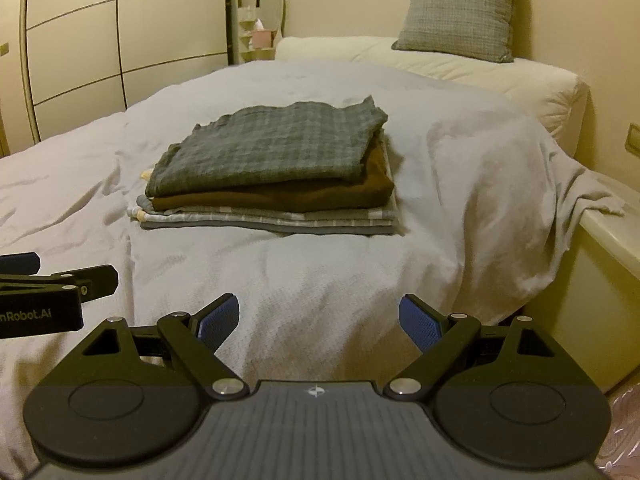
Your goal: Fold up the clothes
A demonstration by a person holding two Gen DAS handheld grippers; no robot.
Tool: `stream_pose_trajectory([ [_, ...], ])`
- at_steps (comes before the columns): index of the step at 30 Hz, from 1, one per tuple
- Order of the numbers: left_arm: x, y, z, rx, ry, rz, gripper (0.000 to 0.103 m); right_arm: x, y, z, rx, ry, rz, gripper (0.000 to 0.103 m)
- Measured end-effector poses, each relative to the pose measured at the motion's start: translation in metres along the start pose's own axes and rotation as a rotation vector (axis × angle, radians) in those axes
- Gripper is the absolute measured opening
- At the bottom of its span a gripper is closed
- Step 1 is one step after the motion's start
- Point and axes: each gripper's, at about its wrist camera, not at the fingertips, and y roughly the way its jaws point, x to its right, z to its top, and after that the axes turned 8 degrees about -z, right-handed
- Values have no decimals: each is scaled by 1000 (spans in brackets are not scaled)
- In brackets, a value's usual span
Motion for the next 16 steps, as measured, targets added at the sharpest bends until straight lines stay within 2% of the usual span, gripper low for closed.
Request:
stream_pose_trajectory([
  [16,2,-5,-1,2,-4,-3,102,3,-3,3,8,1,-1,89],
])
